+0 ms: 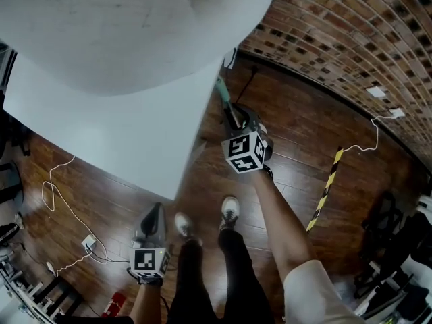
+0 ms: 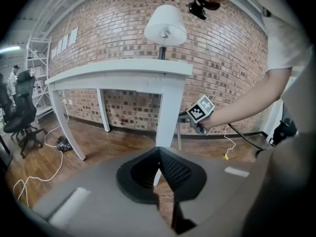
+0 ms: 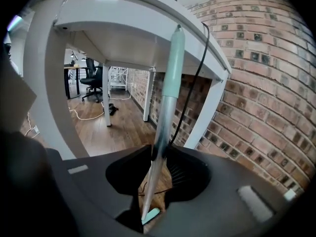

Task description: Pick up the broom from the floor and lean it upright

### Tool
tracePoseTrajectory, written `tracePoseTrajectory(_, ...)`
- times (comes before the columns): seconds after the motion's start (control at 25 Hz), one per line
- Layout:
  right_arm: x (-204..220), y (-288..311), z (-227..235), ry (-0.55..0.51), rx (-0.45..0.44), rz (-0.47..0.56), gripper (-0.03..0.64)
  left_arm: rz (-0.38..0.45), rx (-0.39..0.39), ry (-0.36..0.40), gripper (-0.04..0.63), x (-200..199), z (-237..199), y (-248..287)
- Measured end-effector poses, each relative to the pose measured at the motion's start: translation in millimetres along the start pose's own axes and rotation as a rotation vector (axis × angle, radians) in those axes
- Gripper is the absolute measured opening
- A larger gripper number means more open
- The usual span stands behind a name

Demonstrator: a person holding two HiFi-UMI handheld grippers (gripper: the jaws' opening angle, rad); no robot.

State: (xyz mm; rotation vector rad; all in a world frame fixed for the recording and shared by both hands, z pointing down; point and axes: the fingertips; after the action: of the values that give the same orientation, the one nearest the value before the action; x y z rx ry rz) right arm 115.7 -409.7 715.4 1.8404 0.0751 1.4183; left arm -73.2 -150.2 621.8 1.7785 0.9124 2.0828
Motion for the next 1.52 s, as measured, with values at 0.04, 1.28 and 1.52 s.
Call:
tracePoseTrajectory(0.04,-0.6,1.0,2.0,0.000,0.002,0.001,0.112,0.001,-0.002,-0.001,0.000,0.2,-0.4,-0.2)
tracePoseTrajectory(1.28,-9.6,-0.5,12.0,0.033,0.034,0.027,0.156,0.020,0.016,0.000,0.000,-6.4,6.9,7.9)
tracePoseTrajectory(1.52,-8.5,-6.9,14.0,0.030,0.059,0.043,0.156,0.014,0.021,-0.007,0.000,-2.7,8.1,6.6)
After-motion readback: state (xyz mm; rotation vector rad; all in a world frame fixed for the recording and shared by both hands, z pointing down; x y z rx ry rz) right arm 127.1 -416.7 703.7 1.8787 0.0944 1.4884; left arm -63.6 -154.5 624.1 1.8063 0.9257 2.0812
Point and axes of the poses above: the fingertips, and each gripper's own axes: y forward along the fingers, z to its right, x out of its underside, and after that the axes turned 10 degrees about y, right-handed
